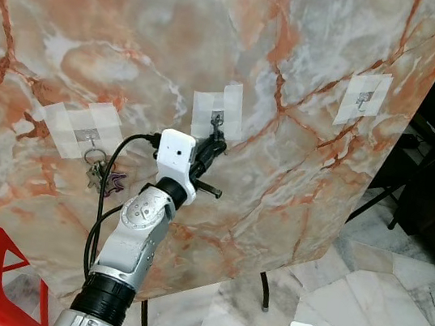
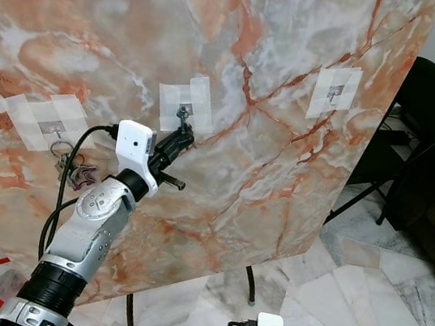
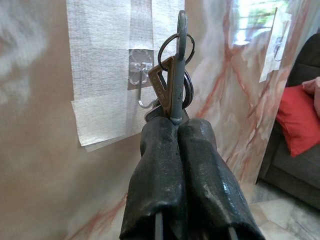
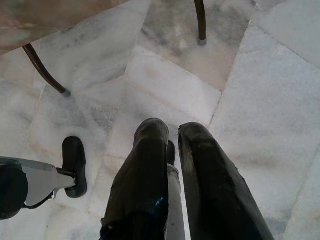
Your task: Hang keys on a hook
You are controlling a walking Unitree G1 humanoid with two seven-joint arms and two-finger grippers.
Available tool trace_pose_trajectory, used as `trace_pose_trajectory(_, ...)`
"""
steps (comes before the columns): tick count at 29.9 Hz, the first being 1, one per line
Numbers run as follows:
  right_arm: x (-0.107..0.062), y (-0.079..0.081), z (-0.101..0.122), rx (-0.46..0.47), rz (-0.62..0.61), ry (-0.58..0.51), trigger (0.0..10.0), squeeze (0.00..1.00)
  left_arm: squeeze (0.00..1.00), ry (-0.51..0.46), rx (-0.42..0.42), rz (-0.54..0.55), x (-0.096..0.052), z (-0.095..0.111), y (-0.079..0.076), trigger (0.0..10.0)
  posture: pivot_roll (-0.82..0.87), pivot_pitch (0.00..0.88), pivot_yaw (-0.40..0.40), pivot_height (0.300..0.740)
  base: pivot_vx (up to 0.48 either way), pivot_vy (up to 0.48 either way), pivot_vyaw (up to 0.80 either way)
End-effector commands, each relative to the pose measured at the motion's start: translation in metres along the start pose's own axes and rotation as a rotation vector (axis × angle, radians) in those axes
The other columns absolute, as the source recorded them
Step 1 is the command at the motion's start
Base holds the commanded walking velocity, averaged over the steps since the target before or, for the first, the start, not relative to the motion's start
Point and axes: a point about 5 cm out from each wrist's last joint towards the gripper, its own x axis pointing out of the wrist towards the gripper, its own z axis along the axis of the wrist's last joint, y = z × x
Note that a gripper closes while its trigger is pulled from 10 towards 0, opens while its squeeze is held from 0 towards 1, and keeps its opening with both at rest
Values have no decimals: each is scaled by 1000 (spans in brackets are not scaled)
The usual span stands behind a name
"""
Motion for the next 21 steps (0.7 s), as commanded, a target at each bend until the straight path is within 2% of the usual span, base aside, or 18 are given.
trace_pose_trajectory(1,0,0,1,-1,2,0,10000,0,0,-10,7,-25,0,3,-3,10000,-6,0,-7,740,0,0,0)
trace_pose_trajectory(7,0,0,1,0,2,0,10000,0,0,3,8,-42,-4,0,-5,10000,-6,0,-7,740,0,0,0)
trace_pose_trajectory(21,0,1,1,1,2,-1,10000,0,0,21,16,-40,-5,-3,-5,10000,-6,0,-8,740,0,0,0)
